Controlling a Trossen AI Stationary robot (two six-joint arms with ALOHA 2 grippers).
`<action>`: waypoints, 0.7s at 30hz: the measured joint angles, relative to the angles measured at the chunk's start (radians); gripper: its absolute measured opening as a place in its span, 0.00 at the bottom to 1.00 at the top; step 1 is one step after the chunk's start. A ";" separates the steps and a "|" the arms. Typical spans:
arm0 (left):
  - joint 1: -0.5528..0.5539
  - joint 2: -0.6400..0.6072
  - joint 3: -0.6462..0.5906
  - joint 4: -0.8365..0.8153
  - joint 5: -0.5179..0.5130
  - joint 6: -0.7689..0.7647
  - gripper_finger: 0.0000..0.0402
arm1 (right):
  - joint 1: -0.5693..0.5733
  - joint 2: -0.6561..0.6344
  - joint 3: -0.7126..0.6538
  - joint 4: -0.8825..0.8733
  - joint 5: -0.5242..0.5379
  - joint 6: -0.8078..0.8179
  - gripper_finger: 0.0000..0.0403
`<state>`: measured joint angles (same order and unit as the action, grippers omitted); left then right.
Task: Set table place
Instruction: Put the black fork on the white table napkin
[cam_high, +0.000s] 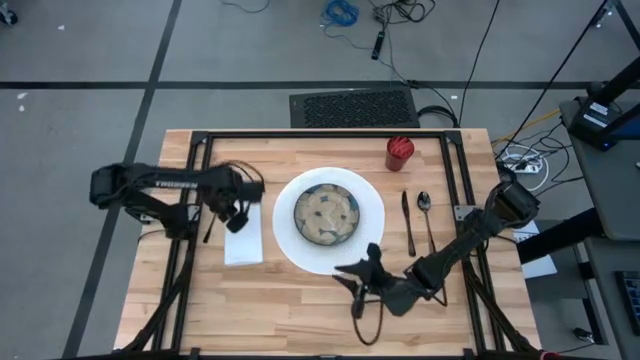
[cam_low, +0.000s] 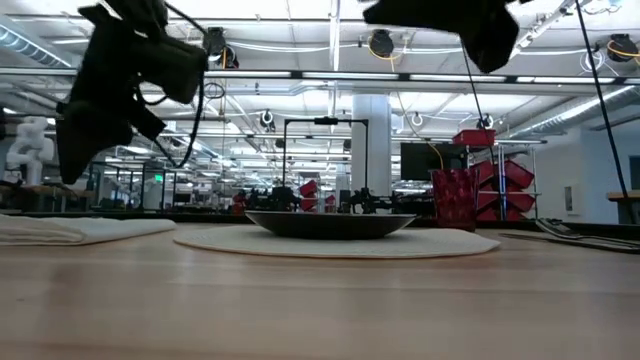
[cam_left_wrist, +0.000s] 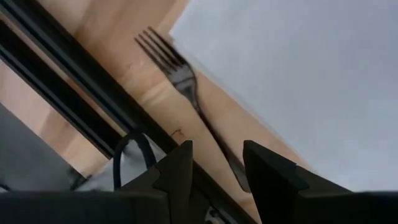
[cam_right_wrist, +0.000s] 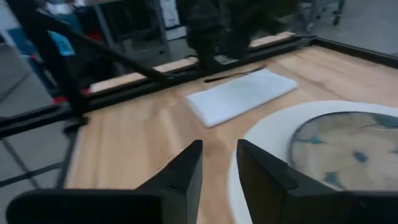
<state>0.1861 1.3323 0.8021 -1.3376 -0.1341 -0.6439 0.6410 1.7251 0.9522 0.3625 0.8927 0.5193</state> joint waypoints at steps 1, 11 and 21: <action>0.049 0.000 0.000 0.000 0.018 0.029 0.32 | 0.012 0.003 0.000 0.016 0.000 0.000 0.21; 0.323 0.013 -0.053 0.079 0.148 0.155 0.35 | 0.100 0.004 0.000 0.070 0.001 0.019 0.21; 0.447 0.074 -0.162 0.182 0.164 0.161 0.37 | 0.126 0.004 0.000 0.077 0.002 0.041 0.21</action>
<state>0.6332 1.4062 0.6401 -1.1561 0.0303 -0.4827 0.7669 1.7290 0.9524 0.4397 0.8944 0.5606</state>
